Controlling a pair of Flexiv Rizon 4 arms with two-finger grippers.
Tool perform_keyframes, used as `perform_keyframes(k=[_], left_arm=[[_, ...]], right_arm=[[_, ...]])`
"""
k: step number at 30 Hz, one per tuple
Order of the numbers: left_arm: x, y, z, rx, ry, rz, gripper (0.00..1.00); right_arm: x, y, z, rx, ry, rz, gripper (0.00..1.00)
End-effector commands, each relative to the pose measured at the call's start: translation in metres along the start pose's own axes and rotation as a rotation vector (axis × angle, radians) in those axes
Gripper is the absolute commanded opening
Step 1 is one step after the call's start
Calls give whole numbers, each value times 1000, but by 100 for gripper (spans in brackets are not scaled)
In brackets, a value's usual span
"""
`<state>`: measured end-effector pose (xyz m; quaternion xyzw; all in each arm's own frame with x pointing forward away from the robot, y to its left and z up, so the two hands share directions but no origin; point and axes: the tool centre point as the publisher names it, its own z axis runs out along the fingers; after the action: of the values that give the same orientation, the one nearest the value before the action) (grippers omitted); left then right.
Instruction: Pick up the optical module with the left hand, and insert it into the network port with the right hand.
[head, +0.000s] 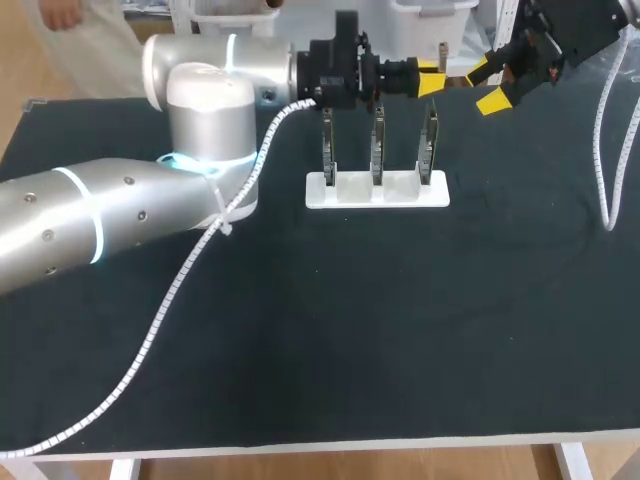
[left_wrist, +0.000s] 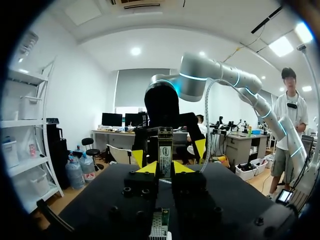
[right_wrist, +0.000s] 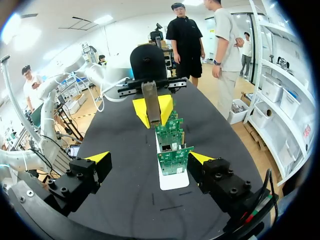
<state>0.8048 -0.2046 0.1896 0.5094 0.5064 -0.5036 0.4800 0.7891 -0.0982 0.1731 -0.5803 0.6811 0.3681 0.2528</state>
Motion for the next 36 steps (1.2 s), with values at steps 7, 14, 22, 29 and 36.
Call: perform_keyframes(k=[7,14,22,29,36], left_arm=[[2,2,0,11,12,-15,0],[4,5,-3,16,18,-18,0],[3,8,-4,30,27,-18,0],[3,12,-3,44,34,-21,0],[3,17,-2,54,35,-23,0]], right_arm=[[0,3,0,7,0,0,100],[0,3,0,7,0,0,100],[0,3,0,7,0,0,100],[0,3,0,7,0,0,100],[0,3,0,7,0,0,100]])
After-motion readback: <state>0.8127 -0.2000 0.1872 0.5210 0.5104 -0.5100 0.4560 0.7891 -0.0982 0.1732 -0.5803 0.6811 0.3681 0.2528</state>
